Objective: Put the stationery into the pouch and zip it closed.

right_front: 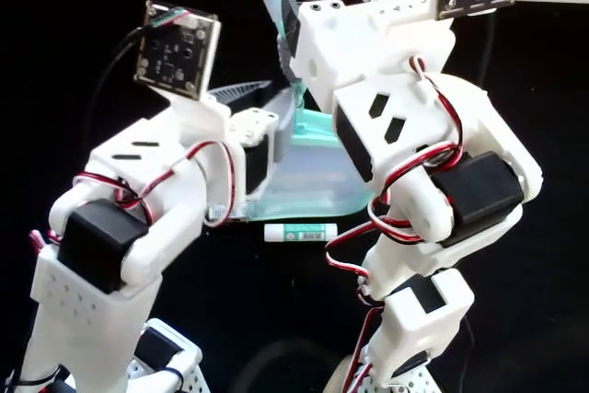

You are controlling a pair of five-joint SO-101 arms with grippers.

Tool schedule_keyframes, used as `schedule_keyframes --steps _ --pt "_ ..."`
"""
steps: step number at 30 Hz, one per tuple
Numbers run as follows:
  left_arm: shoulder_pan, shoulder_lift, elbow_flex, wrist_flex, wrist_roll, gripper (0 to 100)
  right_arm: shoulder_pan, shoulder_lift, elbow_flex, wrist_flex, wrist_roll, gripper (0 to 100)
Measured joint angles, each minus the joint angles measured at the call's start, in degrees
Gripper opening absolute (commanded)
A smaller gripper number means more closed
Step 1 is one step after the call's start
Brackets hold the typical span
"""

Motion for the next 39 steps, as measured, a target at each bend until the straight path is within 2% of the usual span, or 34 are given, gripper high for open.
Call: schedule_keyframes --steps 5,15,18,21,34,39 --pt "0.9 0.0 4.0 -0.3 0.0 9 0.0 0.0 0.0 0.0 0.0 0.6" --pt "0.7 -0.4 14.1 -6.6 0.1 9 0.2 0.0 0.0 0.0 0.0 0.6" --pt "0.7 -0.4 14.7 -6.6 0.1 8 0.2 0.0 0.0 0.0 0.0 0.6" --pt "0.7 -0.4 15.3 -6.6 0.1 1 0.2 0.0 0.0 0.0 0.0 0.6" --pt "2.1 -0.6 16.5 -6.7 -2.5 1 0.2 0.1 0.0 0.2 0.4 0.6" --pt "2.1 -0.6 16.6 -6.7 -2.5 1 3.3 0.0 -0.5 3.5 0.4 0.6"
